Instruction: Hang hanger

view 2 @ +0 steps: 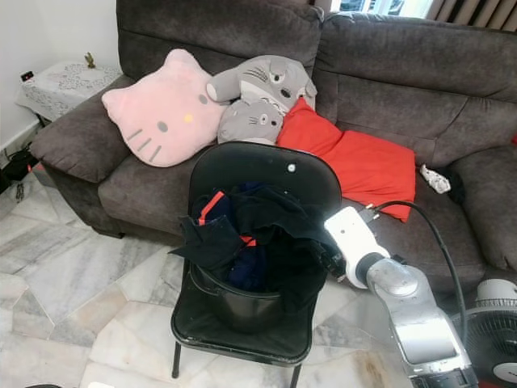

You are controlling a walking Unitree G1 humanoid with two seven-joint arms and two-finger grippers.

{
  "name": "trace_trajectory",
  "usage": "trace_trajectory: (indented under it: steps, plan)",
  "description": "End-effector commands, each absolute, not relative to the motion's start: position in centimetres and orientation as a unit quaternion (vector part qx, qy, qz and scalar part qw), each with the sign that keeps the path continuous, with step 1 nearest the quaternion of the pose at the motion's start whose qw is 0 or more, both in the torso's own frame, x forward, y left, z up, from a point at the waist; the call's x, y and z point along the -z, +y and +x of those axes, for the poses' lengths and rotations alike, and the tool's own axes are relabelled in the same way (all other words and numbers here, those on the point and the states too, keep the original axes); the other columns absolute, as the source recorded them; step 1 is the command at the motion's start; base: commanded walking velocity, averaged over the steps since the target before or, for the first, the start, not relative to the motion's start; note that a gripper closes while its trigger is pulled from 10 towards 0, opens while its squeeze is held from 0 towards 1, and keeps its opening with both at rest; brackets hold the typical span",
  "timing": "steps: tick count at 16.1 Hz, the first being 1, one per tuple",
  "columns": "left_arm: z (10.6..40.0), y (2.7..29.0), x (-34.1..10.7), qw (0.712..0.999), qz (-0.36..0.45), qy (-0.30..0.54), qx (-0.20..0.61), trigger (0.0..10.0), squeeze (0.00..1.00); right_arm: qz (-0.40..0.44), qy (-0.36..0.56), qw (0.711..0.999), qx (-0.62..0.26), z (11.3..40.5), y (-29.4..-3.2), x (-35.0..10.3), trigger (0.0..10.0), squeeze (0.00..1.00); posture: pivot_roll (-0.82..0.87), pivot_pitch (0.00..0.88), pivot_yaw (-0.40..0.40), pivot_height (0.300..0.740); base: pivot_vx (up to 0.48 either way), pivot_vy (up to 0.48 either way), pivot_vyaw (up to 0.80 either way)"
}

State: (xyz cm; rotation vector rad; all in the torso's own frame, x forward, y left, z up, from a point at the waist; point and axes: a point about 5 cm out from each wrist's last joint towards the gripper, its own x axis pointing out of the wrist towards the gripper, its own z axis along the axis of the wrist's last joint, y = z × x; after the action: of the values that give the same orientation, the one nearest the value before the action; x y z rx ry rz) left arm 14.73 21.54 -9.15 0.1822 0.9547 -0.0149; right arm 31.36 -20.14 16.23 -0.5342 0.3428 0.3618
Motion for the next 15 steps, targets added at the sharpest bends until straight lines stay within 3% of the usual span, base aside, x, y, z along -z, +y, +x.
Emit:
trace_trajectory:
  steps: [1, 15]
  plan:
    - [13.1, 20.8, 9.9, 0.868, 0.089, 0.489, 0.024, 10.0, 0.0, -0.265, 0.174, 0.932, -0.177, 31.4, -20.3, -15.9, 10.0, 0.0, -0.12, 0.098, -0.06, 0.74, 0.0, 0.0, 0.0]
    - [12.6, 21.4, 10.0, 0.866, 0.088, 0.491, 0.017, 10.0, 0.0, -0.289, 0.167, 0.932, -0.144, 33.1, -20.6, -15.2, 10.0, 0.0, -0.12, 0.121, -0.058, 0.74, 0.0, 0.0, 0.0]
